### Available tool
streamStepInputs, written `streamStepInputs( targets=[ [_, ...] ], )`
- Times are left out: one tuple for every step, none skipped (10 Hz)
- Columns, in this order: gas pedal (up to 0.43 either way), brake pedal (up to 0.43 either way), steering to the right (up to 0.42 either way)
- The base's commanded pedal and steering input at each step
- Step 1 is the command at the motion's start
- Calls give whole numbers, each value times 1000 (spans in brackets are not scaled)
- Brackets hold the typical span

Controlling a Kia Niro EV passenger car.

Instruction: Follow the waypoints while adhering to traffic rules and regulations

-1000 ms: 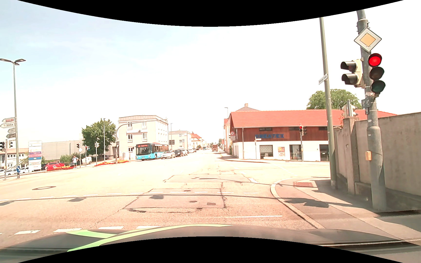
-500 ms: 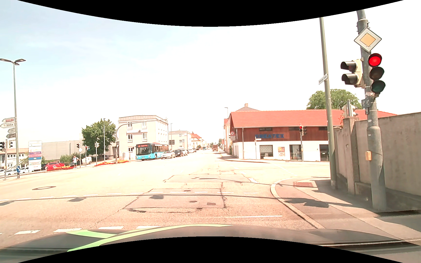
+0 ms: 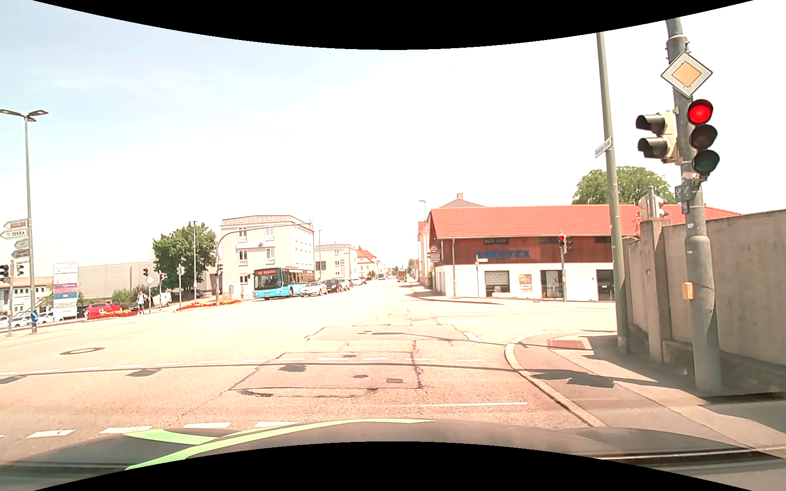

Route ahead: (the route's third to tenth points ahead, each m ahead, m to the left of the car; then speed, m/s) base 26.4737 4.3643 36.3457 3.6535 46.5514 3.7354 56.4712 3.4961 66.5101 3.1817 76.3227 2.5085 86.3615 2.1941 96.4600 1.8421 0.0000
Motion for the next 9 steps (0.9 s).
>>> streamStepInputs(
  targets=[
    [0,250,3],
    [0,250,3],
    [0,250,3],
    [0,250,3],
    [0,250,3],
    [0,244,3],
    [0,250,3],
    [0,250,3],
    [0,250,3]
  ],
)
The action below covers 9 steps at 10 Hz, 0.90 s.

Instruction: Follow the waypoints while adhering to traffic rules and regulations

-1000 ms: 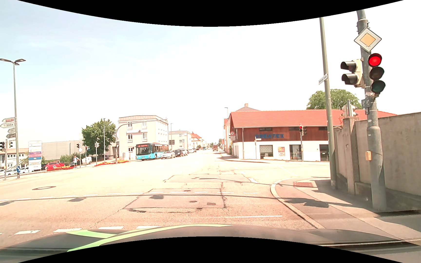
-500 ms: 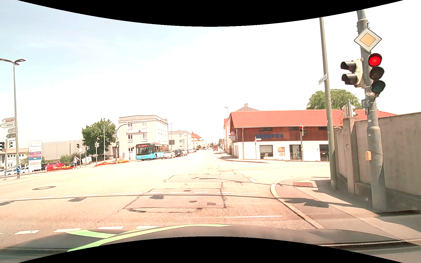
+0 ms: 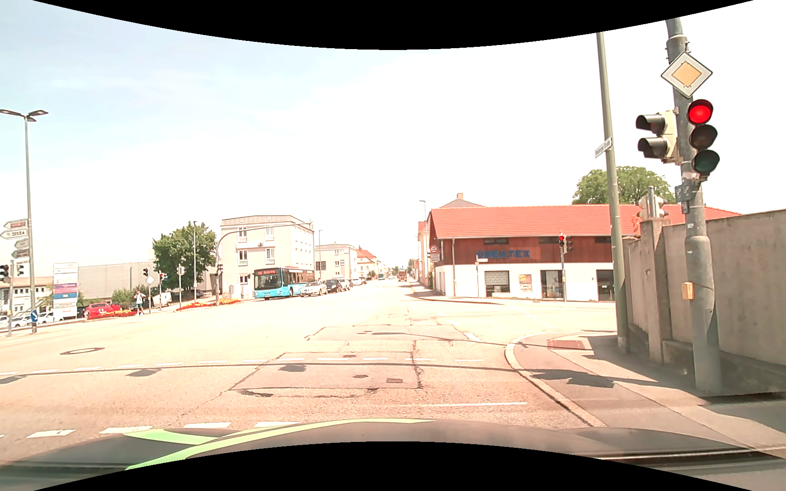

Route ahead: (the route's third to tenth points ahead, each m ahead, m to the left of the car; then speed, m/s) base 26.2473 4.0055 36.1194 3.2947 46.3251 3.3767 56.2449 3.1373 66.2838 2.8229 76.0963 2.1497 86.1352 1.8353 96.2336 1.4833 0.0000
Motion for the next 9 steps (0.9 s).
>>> streamStepInputs(
  targets=[
    [0,250,3],
    [0,250,3],
    [0,250,3],
    [0,250,3],
    [0,250,3],
    [0,250,3],
    [0,250,3],
    [0,250,3],
    [0,250,3]
  ],
)
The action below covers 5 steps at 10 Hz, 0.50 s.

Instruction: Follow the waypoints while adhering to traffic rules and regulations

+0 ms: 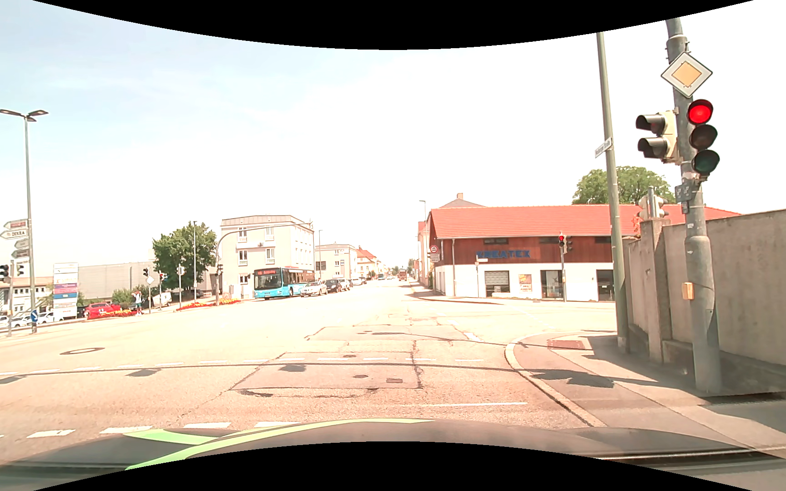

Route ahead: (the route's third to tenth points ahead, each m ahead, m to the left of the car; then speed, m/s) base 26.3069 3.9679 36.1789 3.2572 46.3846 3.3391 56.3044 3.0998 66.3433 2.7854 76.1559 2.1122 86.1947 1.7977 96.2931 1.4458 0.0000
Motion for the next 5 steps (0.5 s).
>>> streamStepInputs(
  targets=[
    [0,250,3],
    [0,250,3],
    [0,250,3],
    [0,250,3],
    [0,250,3]
  ],
)
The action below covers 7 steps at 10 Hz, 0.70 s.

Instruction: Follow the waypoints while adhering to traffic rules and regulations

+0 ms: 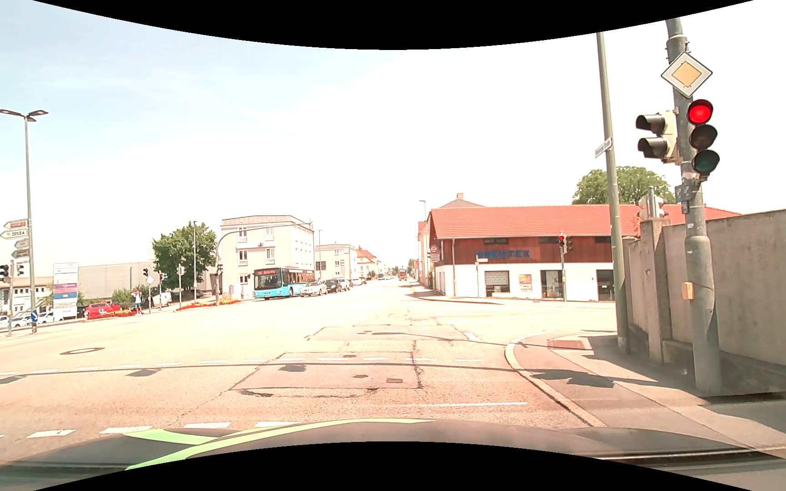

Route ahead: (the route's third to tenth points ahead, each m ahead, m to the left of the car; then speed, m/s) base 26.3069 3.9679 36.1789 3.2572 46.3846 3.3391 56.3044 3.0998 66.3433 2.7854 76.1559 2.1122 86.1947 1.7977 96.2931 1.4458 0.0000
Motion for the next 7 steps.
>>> streamStepInputs(
  targets=[
    [0,250,3],
    [0,250,3],
    [0,250,3],
    [0,250,3],
    [0,250,3],
    [0,250,3],
    [0,250,3]
  ],
)
